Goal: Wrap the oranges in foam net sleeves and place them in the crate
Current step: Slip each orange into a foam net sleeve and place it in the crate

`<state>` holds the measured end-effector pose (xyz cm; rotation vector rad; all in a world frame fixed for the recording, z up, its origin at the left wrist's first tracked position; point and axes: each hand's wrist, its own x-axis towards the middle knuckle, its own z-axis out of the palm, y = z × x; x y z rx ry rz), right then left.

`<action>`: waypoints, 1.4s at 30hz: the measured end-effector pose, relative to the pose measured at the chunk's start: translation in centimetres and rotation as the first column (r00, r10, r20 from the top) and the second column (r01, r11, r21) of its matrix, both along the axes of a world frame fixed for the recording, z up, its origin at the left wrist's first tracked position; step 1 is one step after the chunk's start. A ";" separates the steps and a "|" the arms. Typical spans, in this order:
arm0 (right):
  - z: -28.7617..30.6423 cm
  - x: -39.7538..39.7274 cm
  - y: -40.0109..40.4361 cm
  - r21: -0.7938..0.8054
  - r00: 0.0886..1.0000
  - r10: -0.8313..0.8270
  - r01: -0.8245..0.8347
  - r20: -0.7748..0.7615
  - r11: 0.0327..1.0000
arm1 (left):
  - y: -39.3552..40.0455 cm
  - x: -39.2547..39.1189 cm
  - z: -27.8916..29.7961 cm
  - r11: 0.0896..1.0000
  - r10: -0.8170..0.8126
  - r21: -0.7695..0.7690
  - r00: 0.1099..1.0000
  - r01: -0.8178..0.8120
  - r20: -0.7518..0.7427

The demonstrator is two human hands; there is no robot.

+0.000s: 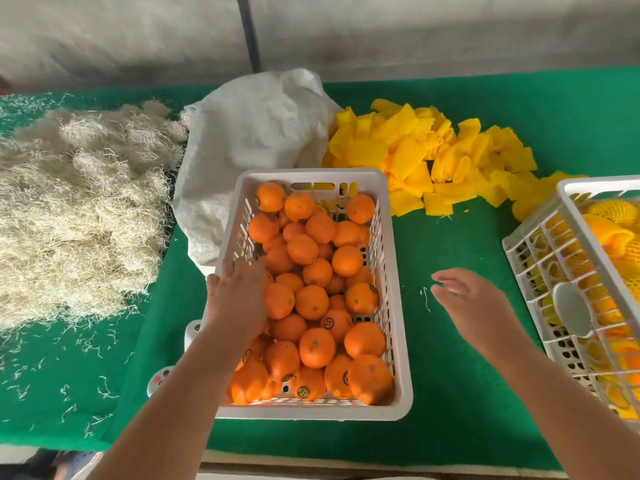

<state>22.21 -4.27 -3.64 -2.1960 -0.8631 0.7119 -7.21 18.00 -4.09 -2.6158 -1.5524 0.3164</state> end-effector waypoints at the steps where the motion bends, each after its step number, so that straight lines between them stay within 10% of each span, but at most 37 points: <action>1: -0.2 -0.2 0.1 -0.002 1.000 -0.013 0.013 -0.005 1.000 | 0.4 -0.2 0.0 1.000 -0.020 -0.007 1.000 0.020 -0.016; 8: -1.3 0.0 -0.3 -0.014 0.998 -0.062 0.061 -0.030 0.998 | 1.4 -1.5 0.9 0.993 0.018 -0.114 0.943 0.021 0.331; 12: -1.5 0.9 -0.4 -0.003 0.998 -0.057 0.057 -0.038 0.998 | 0.1 -0.3 1.9 0.833 0.484 -0.552 0.503 -0.015 0.716; 14: -1.4 1.4 0.1 0.004 0.998 -0.047 0.047 -0.052 0.999 | -1.8 1.6 2.7 0.546 0.786 -0.806 0.193 0.229 0.588; 18: -1.0 2.4 1.1 0.034 0.992 -0.021 0.025 -0.127 0.999 | -5.3 5.8 3.6 0.168 0.985 -0.821 -0.073 0.545 0.153; 22: -0.5 3.8 1.7 0.038 0.985 0.017 -0.011 -0.173 0.999 | -7.2 9.9 4.5 0.070 0.986 -0.778 -0.161 0.624 -0.041; 25: -0.3 5.8 2.0 0.048 0.984 0.040 -0.032 -0.176 0.998 | -8.4 12.9 4.8 0.321 0.946 -0.760 -0.226 0.565 0.232; 27: -0.5 7.4 2.0 0.056 0.980 0.054 -0.044 -0.193 0.997 | -8.4 14.3 4.6 0.264 0.948 -0.794 -0.297 0.548 0.110; 34: -1.3 12.2 2.3 0.057 0.964 0.100 -0.089 -0.245 0.994 | -9.2 19.9 5.0 0.305 0.948 -0.866 -0.218 0.397 0.234; 42: -4.0 17.9 6.4 -0.019 0.958 0.108 -0.117 -0.266 0.993 | -10.6 23.0 1.2 0.815 0.561 -0.569 0.387 -0.108 0.731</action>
